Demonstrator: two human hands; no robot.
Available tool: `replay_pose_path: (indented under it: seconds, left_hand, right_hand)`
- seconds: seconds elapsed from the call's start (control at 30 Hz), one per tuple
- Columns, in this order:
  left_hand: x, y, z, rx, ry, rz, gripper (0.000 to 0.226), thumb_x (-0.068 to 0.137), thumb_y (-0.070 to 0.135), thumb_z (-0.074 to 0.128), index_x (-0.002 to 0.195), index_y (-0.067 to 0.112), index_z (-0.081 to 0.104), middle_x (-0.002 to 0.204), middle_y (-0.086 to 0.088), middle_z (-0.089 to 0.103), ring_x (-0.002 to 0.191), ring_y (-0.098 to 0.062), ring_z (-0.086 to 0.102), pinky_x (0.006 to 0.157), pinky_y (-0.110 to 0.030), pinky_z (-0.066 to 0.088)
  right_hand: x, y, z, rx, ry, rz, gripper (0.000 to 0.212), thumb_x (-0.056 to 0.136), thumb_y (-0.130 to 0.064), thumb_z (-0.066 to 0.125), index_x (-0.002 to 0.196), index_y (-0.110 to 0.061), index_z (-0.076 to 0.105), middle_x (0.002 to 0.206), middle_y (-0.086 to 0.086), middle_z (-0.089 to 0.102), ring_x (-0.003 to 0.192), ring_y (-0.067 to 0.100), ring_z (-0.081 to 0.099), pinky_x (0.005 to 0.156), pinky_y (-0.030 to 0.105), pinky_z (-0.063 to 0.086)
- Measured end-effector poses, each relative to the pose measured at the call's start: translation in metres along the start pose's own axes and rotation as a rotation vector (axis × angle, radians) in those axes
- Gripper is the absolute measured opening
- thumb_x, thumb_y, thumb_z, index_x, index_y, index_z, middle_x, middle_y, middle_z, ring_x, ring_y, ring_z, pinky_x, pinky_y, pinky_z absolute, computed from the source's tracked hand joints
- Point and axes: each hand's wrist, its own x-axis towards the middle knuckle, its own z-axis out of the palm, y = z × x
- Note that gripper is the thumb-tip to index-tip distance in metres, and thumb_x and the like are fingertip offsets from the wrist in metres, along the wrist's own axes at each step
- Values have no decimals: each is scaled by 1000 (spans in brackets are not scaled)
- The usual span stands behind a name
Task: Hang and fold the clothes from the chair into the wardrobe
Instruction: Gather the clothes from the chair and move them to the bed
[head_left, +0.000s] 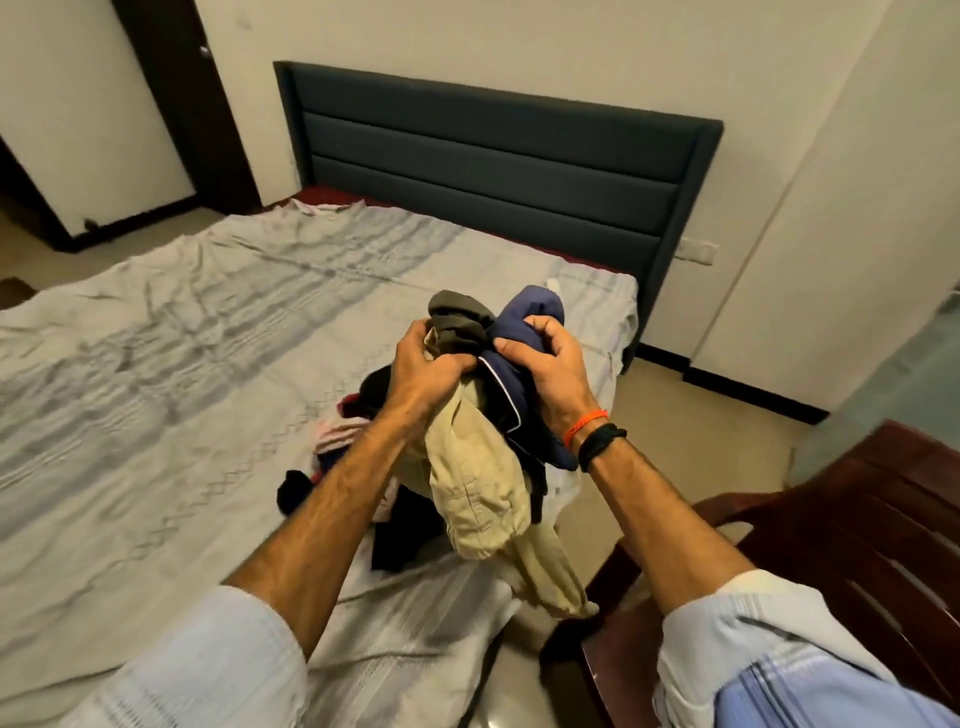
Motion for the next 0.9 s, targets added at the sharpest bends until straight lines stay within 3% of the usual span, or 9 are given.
replay_pose_path:
  seconds: [0.1, 0.27, 0.43, 0.6, 0.77, 0.83, 0.9]
  left_hand:
    - [27, 8, -20, -46, 48, 0, 48, 59, 18, 73, 105, 21, 60, 101, -3, 70, 94, -24, 68, 89, -48, 56]
    - [83, 36, -40, -77, 123, 90, 43, 76, 4, 74, 113, 19, 58, 106, -2, 69, 98, -21, 66, 90, -38, 55]
    - [138, 68, -51, -71, 197, 163, 46, 80, 4, 71, 122, 16, 58, 104, 1, 65, 93, -15, 63, 76, -21, 49]
    - [189, 75, -55, -93, 251, 134, 51, 81, 9, 72, 129, 18, 57, 116, -1, 66, 104, -18, 62, 92, -35, 51]
    - [230, 23, -45, -64, 316, 230, 54, 73, 14, 79, 122, 19, 57, 116, -3, 68, 104, -18, 64, 92, -34, 53]
    - [238, -23, -36, 40, 240, 207, 63, 66, 27, 80, 123, 31, 53, 118, 2, 67, 108, -14, 63, 92, -31, 51]
    - [239, -78, -27, 239, 44, 31, 86, 65, 29, 81, 141, 24, 42, 134, -3, 58, 122, -17, 56, 100, -28, 45]
  right_hand:
    - [33, -3, 28, 23, -43, -9, 39, 74, -26, 75, 105, -6, 61, 107, 23, 65, 102, 41, 64, 93, 56, 53]
    - [97, -22, 62, 88, -100, -89, 46, 74, -26, 74, 111, -1, 60, 109, 23, 65, 105, 42, 63, 93, 52, 54]
    - [162, -37, 88, 149, -171, -167, 61, 68, -38, 77, 114, -1, 60, 109, 20, 66, 104, 39, 64, 94, 50, 54]
    - [216, -38, 107, 92, -198, -227, 59, 70, -42, 75, 114, -6, 60, 106, 9, 67, 100, 26, 66, 90, 40, 57]
    - [247, 12, 113, -19, -190, -302, 39, 77, -33, 73, 105, -11, 56, 94, -6, 62, 88, 9, 61, 82, 28, 53]
    - [248, 59, 110, -185, -174, -292, 35, 77, -27, 75, 102, -12, 56, 94, -7, 60, 88, 7, 59, 80, 27, 50]
    - [245, 117, 98, -465, -270, -175, 39, 73, -23, 76, 105, -10, 58, 105, 4, 61, 100, 20, 60, 88, 31, 47]
